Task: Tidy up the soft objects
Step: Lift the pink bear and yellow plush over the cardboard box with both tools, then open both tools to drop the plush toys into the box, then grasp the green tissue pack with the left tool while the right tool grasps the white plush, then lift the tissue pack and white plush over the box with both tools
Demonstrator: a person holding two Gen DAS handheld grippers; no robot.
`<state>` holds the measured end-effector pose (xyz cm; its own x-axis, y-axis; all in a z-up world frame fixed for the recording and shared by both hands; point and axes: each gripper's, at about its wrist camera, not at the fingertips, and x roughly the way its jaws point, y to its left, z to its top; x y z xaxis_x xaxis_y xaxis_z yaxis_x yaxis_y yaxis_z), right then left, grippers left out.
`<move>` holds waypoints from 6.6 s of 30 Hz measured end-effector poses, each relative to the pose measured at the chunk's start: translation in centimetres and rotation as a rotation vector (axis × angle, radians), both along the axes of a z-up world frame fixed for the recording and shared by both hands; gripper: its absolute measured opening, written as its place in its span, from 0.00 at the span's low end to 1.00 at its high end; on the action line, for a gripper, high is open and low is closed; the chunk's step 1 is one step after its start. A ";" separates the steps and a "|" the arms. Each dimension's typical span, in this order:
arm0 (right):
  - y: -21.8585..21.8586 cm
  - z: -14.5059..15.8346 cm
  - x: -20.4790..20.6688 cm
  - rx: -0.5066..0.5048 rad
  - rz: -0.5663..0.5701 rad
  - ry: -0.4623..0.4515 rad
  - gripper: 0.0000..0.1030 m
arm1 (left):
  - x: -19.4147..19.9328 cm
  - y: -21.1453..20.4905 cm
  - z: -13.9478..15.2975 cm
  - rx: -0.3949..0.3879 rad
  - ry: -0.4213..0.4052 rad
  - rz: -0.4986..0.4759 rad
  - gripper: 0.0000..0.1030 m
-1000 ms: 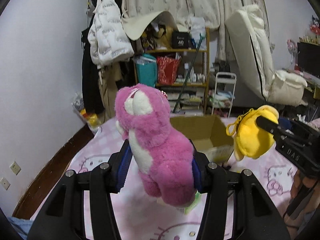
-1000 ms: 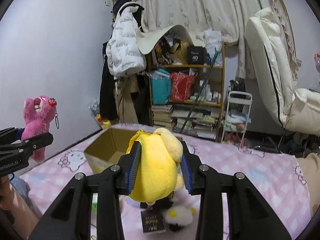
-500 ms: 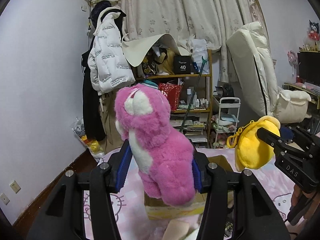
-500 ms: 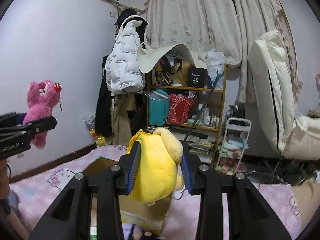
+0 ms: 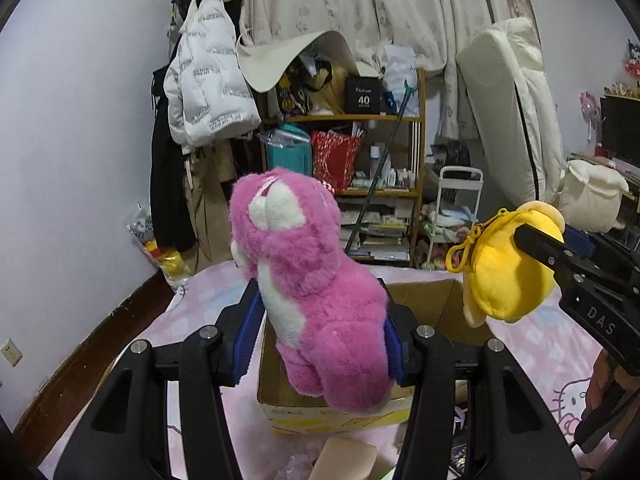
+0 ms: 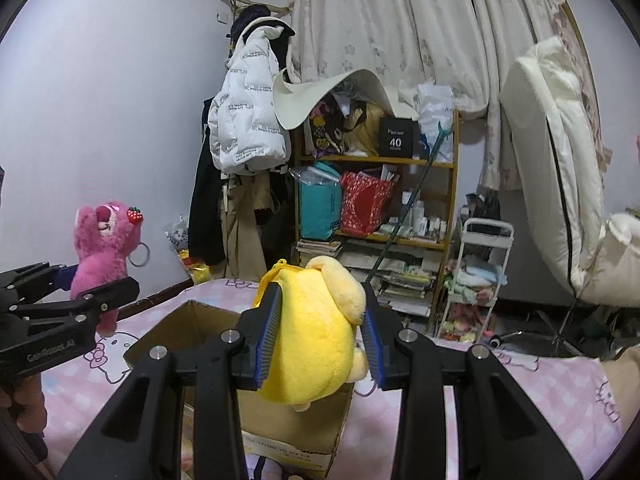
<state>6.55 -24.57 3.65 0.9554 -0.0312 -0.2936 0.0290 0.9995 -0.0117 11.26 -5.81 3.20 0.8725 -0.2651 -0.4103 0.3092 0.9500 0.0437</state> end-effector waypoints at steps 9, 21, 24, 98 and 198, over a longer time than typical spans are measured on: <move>-1.6 -2.5 1.9 0.078 0.025 0.050 0.39 | 2.0 -1.1 -2.5 0.036 0.046 -0.033 0.50; -0.7 -5.6 3.6 0.078 0.100 0.137 0.40 | 3.8 -1.4 -5.6 0.063 0.163 -0.062 0.52; -0.5 -6.1 3.8 0.079 0.111 0.156 0.40 | 4.0 -1.3 -6.3 0.067 0.181 -0.057 0.52; -2.9 -10.2 -3.2 0.174 -0.102 0.484 1.00 | -5.7 -1.0 -9.9 0.216 0.416 -0.108 0.96; 1.5 -0.2 0.6 0.153 0.081 0.141 0.25 | -0.9 0.7 2.4 0.127 0.008 -0.009 0.46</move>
